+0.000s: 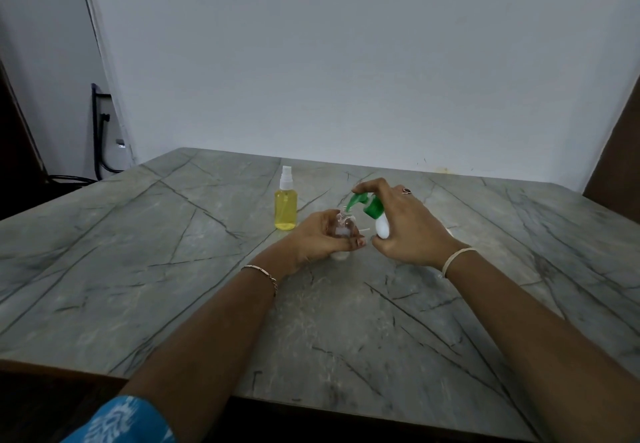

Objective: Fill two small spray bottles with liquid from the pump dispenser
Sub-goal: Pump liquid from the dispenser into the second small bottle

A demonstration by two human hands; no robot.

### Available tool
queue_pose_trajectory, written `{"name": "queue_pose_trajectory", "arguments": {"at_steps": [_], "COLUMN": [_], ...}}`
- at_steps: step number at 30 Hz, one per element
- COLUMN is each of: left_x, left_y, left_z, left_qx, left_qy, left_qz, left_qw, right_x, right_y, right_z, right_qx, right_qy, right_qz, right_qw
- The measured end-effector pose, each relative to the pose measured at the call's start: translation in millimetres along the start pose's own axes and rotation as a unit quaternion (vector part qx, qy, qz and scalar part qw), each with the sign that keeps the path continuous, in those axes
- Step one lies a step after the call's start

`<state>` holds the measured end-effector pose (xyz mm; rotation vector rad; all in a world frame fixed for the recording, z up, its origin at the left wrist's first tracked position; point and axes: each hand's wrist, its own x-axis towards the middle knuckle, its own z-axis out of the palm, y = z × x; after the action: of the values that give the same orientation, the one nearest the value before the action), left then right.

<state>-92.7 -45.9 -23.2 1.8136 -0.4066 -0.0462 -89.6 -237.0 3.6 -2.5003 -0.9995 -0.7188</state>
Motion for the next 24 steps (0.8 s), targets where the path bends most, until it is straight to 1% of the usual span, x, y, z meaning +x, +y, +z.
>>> {"name": "queue_pose_trajectory", "arguments": {"at_steps": [4,10,18,24], "left_x": [-0.5,-2.1,-3.1,-4.4], "left_y": [1.2,3.1,1.5,1.2], "left_z": [1.5,2.3,0.6,-1.9], "left_qx": [0.005,0.002,-0.021,-0.012], "left_qy": [0.011,0.009,-0.008,-0.022], "left_qz": [0.004,0.0,-0.006,-0.015], "left_qw": [1.0,1.0,1.0,1.0], "right_x": [-1.6,-4.2,0.6,-2.5], "right_y": [1.8,1.9,-3.0,0.4], "right_z": [2.5,0.1,5.5,5.4], "right_qx": [-0.019,-0.059,-0.003,-0.034], "right_qy": [0.0,-0.024,0.002,0.0], "right_qz": [-0.007,-0.003,0.0,-0.011], "right_qw": [1.0,0.998,1.0,0.999]}}
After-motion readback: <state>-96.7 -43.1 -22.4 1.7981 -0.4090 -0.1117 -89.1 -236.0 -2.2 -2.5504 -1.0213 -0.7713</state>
